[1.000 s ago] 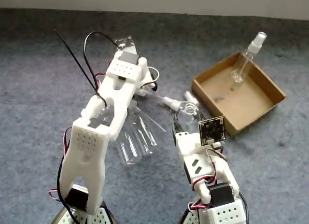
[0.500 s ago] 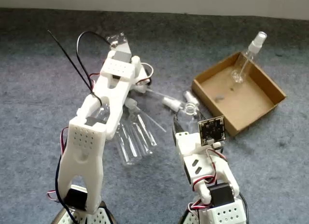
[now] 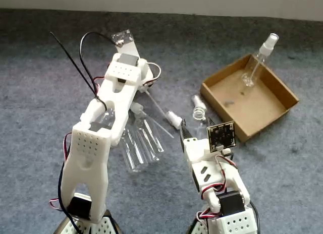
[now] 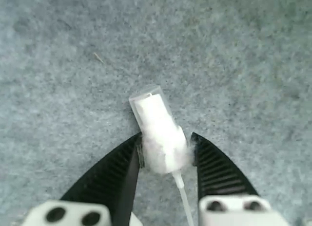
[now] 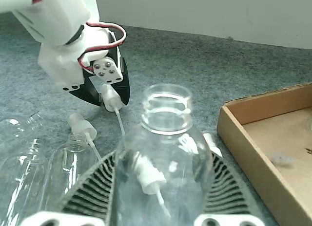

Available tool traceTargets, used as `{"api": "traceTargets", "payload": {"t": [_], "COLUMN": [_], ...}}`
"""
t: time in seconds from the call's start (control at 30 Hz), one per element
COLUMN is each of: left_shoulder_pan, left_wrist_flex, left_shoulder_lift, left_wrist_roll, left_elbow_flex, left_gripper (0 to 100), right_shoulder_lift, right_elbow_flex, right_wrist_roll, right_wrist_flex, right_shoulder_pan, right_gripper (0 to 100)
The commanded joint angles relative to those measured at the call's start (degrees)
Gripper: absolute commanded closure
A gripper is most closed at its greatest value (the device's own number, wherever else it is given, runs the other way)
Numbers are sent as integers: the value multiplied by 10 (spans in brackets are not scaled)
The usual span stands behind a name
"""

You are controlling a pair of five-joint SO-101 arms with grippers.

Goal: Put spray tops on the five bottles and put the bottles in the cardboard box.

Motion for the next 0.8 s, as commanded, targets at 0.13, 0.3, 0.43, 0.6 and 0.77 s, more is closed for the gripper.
{"api": "traceTargets", "payload": {"t": [0.13,0.3,0.43,0.6,0.77], "left_shoulder_pan": [-11,-9,-17,-25,-29], "left_wrist_flex": [14,91,159,240,297], "left_shoulder_lift": [-55,-102,-140,-195,-251], "left_wrist_roll": [3,2,2,-47,-215], "left_elbow_flex": [-95,-145,-182,-239,-297], "left_gripper": [994,994,994,994,994], "right_shoulder_lift": [-7,-7,-7,-7,-7], "right_elbow_flex": [49,49,49,49,58], "right_wrist_roll": [0,0,0,0,0], "right_wrist_flex": [-20,-20,-20,-21,-57], "right_shoulder_pan": [4,4,-11,-75,-102], "right_gripper": [906,906,906,906,906]}}
